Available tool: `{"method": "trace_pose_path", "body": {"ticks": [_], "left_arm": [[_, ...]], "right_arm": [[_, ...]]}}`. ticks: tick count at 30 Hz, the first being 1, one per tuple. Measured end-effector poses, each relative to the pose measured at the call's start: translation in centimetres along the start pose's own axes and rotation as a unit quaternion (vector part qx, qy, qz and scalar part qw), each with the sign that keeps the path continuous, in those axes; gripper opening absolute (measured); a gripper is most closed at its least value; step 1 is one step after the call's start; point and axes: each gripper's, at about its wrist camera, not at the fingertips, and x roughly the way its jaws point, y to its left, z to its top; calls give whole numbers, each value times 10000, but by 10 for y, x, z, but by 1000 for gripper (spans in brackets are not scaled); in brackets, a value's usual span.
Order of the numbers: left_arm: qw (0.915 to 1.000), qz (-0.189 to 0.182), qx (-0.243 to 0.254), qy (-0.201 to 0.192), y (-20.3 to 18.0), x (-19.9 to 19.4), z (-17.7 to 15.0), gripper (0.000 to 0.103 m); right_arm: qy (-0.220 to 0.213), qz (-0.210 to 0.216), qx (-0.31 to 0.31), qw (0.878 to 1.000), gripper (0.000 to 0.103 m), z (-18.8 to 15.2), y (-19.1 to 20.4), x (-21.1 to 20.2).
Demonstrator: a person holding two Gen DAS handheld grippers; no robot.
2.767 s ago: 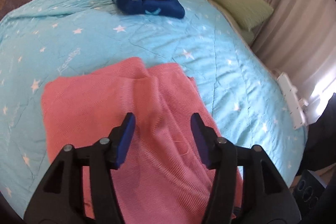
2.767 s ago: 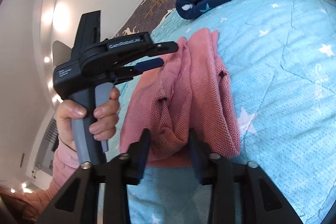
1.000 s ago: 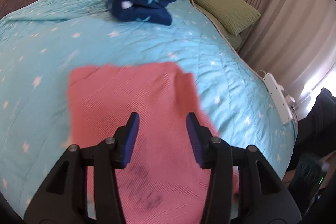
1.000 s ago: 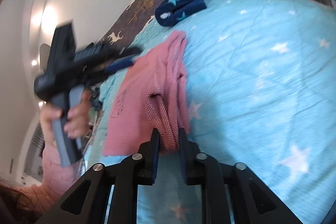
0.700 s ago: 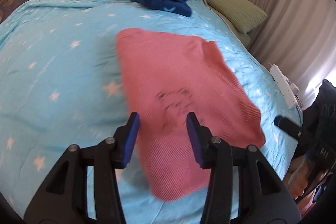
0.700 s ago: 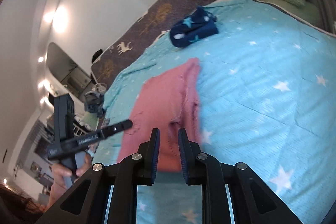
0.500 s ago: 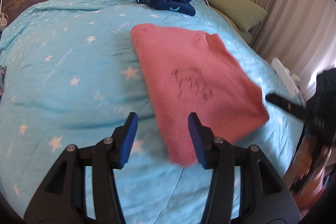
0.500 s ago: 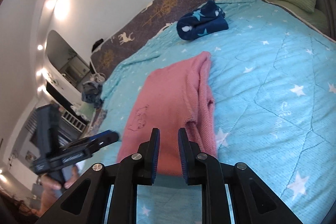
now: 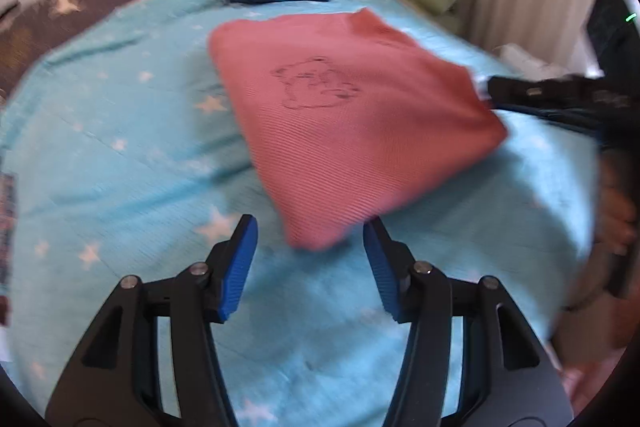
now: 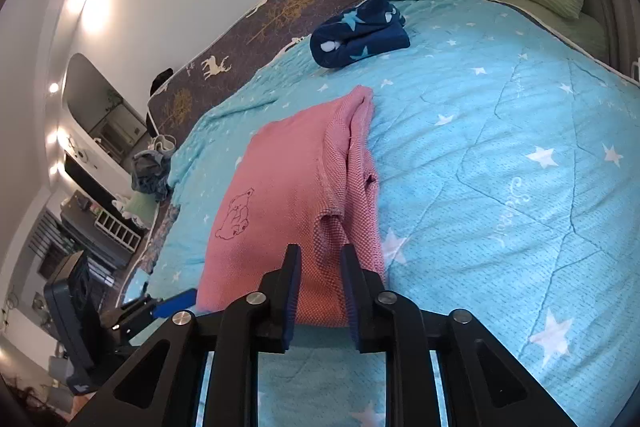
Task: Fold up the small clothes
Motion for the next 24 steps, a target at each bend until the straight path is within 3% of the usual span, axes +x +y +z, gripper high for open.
{"method": "trace_pose_path", "body": {"ticks": [2, 5, 9, 12, 17, 19, 22, 24], "left_arm": [[9998, 104, -163, -41, 4, 5, 5, 58], [9980, -53, -592, -202, 15, 2, 14, 58], [9970, -87, -692, -324, 20, -5, 23, 58], [9960, -260, -812, -269, 27, -9, 23, 58], [9911, -873, -997, -123, 47, -29, 12, 58], [9897, -848, -1133, -203, 59, -41, 6, 59], [9876, -406, -1450, -451, 85, -56, -3, 63], [9845, -244, -1669, -476, 98, -58, -9, 63]], "right_arm": [[35, -7, 24, 10000, 26, 0, 0, 3], [32, -31, 21, 10000, 26, -2, 1, 2], [-49, 148, -59, 9999, 28, -4, 4, -7], [33, 591, -617, 9963, 28, -11, 21, -13], [664, 893, -1682, 9795, 28, -36, 62, 6], [874, 1023, -1793, 9745, 28, -43, 74, 21], [1049, 1175, -1876, 9695, 29, -46, 91, 46], [1089, 1205, -1897, 9683, 34, -44, 100, 63]]}}
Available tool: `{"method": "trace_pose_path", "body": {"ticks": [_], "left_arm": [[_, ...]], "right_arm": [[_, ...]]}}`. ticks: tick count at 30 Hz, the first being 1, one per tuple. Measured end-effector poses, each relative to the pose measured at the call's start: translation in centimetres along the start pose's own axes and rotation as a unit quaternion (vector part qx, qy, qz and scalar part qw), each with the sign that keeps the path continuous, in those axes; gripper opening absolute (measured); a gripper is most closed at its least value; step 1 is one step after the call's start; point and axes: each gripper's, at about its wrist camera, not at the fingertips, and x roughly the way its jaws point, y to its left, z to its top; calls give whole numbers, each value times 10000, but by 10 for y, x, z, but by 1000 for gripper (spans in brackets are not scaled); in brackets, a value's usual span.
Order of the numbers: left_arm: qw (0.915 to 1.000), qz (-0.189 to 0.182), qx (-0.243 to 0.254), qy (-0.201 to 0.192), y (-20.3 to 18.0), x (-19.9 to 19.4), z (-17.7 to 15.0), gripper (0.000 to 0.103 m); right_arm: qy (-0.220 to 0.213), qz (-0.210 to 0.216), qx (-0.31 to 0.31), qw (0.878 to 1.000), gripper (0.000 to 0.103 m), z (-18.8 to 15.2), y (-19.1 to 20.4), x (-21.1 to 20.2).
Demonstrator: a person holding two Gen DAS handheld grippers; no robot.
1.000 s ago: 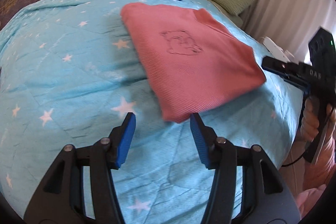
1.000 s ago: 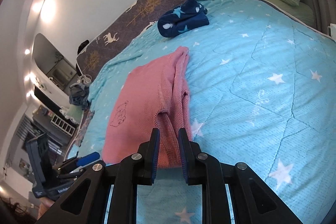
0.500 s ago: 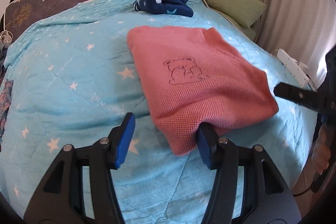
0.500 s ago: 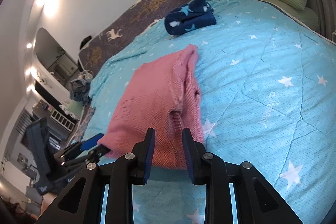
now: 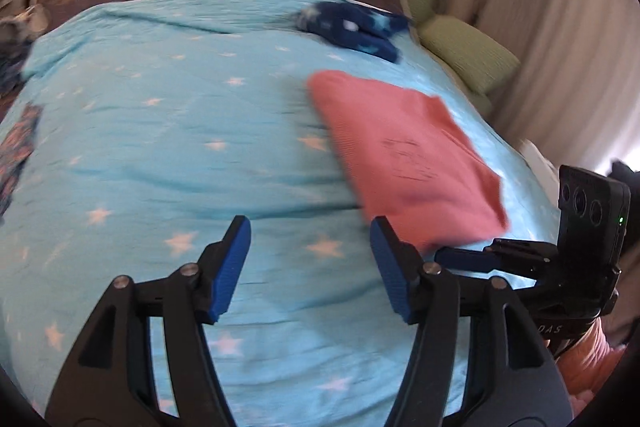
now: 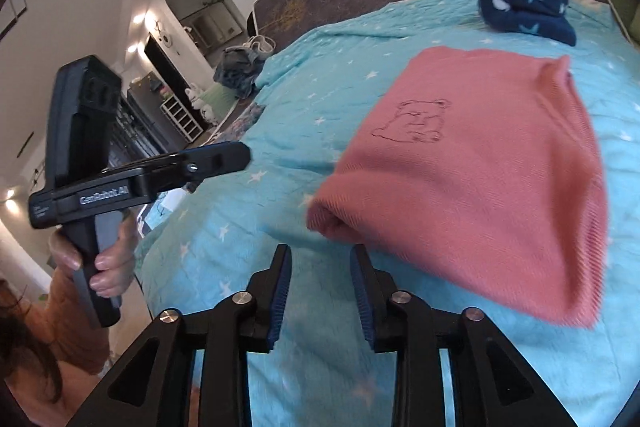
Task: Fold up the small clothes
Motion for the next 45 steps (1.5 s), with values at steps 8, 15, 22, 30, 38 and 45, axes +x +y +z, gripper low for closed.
{"method": "trace_pose_path", "body": {"ticks": [8, 15, 22, 30, 38, 45], "left_arm": [[9997, -79, -111, 192, 21, 13, -17, 63], [9991, -267, -104, 320, 23, 22, -23, 63], [9975, -222, -622, 267, 51, 19, -24, 63], [9987, -399, -202, 237, 25, 21, -23, 63], [9897, -602, 1188, 528, -62, 49, -33, 63], [9925, -99, 1125, 465, -70, 67, -22, 63]], "right_arm": [[-112, -705, -607, 9956, 54, 18, 19, 24], [389, -760, -999, 9913, 69, 21, 27, 63], [691, 768, -87, 9946, 70, 15, 20, 52], [367, 860, 396, 9948, 67, 4, 7, 11], [-548, -424, 986, 9927, 66, -1, -34, -60], [-760, -1472, 1007, 9810, 53, -13, -57, -84]]}}
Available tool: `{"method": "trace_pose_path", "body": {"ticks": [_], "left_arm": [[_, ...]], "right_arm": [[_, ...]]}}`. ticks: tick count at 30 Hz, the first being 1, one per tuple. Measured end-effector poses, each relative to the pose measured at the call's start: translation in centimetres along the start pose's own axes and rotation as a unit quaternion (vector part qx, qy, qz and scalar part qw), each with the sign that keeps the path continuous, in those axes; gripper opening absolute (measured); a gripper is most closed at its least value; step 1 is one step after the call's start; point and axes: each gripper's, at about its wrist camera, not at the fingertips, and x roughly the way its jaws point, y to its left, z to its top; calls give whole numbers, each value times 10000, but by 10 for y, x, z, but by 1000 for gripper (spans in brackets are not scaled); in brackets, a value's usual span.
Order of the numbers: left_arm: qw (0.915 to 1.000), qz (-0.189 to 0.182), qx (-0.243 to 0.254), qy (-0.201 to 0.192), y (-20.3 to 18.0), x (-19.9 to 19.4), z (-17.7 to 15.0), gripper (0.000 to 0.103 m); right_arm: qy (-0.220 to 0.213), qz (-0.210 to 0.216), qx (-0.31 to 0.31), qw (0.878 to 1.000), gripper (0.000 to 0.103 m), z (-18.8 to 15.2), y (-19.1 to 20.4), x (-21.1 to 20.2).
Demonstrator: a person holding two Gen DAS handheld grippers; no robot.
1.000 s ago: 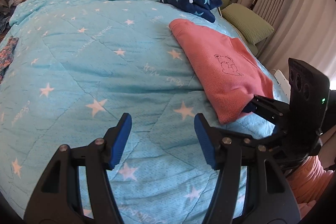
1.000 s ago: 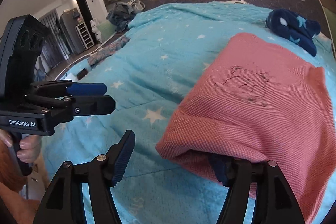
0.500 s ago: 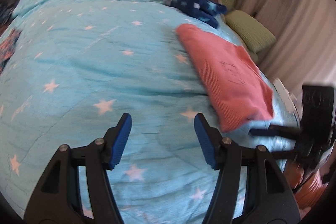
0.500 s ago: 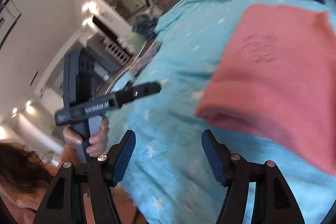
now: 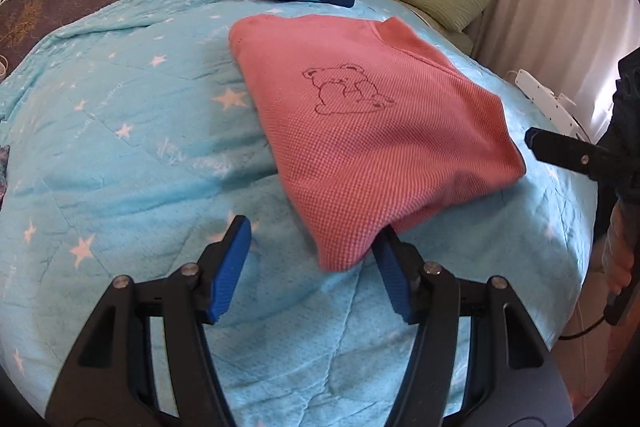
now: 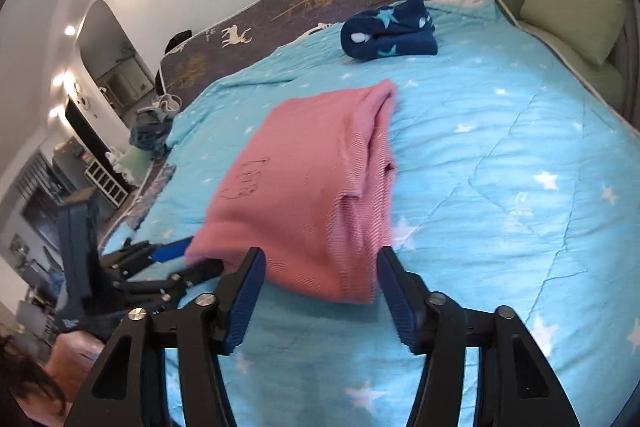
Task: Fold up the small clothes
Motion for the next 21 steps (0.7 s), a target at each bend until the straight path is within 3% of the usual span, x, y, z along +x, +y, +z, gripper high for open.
{"method": "trace_pose_path", "body": {"ticks": [2, 6, 7, 8, 9, 12, 15, 17, 18, 19, 21], "left_arm": [[10000, 25, 24, 46, 0, 1, -1, 63], [9999, 108, -22, 37, -1, -1, -4, 63], [9998, 185, -22, 16, 0, -1, -5, 61], [9996, 278, -11, 15, 0, 0, -5, 59], [9994, 344, -2, 30, 2, -1, -6, 59], [9994, 333, -37, 122, 10, -4, -14, 59], [9992, 353, -12, 183, 15, -8, -20, 59], [9990, 408, 38, 203, 15, -10, -20, 58], [9993, 304, 29, 229, 16, -14, -20, 57], [9996, 141, -3, 243, 16, -18, -19, 57], [9986, -504, -130, 121, 17, -32, -13, 57]], "right_arm": [[-1, 61, -110, 9999, 42, 2, -1, 1], [3, -240, -344, 9991, 39, 12, 10, 23], [43, -379, -298, 9988, 29, 13, 11, 29], [122, -565, -221, 9981, 2, 16, 8, 36], [173, -800, -75, 9966, 3, 19, 2, 42], [93, -628, 546, 9965, 2, 19, -22, 37], [81, -634, 712, 9954, 4, 14, -33, 28], [75, -1061, 745, 9915, 7, 12, -39, 22], [44, -1230, 782, 9893, 8, 11, -44, 17], [13, -1128, 846, 9900, 8, 10, -47, 12], [-96, -570, 854, 9947, 9, 11, -44, 0]]}}
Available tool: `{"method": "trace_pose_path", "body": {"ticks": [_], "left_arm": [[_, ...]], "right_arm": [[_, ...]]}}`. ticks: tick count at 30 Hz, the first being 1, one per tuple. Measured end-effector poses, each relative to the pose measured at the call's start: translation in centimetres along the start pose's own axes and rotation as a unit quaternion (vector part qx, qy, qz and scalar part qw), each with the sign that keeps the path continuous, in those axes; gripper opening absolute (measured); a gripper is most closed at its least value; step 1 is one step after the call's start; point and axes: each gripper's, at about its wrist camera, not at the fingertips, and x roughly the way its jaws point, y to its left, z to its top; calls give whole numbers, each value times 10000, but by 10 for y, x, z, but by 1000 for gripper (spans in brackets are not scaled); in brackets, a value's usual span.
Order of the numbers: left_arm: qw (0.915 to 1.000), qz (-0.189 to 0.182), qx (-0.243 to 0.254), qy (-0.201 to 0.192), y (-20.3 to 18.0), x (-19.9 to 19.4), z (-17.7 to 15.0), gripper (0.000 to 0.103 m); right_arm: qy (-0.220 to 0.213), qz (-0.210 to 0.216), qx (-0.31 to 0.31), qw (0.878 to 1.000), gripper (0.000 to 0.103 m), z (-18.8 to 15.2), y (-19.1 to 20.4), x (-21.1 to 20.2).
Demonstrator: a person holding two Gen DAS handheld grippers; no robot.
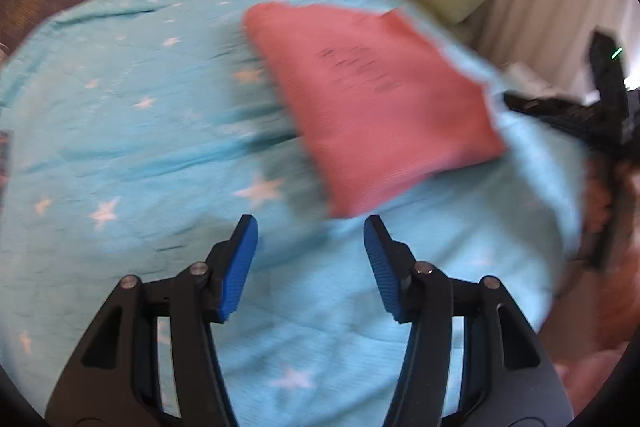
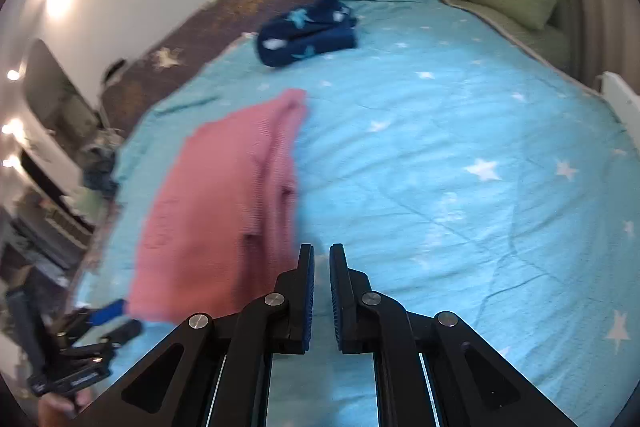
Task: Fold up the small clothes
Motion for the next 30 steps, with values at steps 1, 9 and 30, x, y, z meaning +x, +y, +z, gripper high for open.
{"method": "trace_pose_path", "body": {"ticks": [1, 9, 30], "left_arm": [[9997, -221, -26, -109, -2, -6, 4, 57], [9949, 831, 546, -180, -28, 44, 34, 57], [9975, 113, 398, -568, -17, 74, 70, 59]], "right_arm": [[-36, 101, -109, 9999, 9, 0, 5, -3], [311, 146, -653, 9973, 9, -2, 42, 32], [361, -49, -347, 9987, 4, 77, 14, 103]]}}
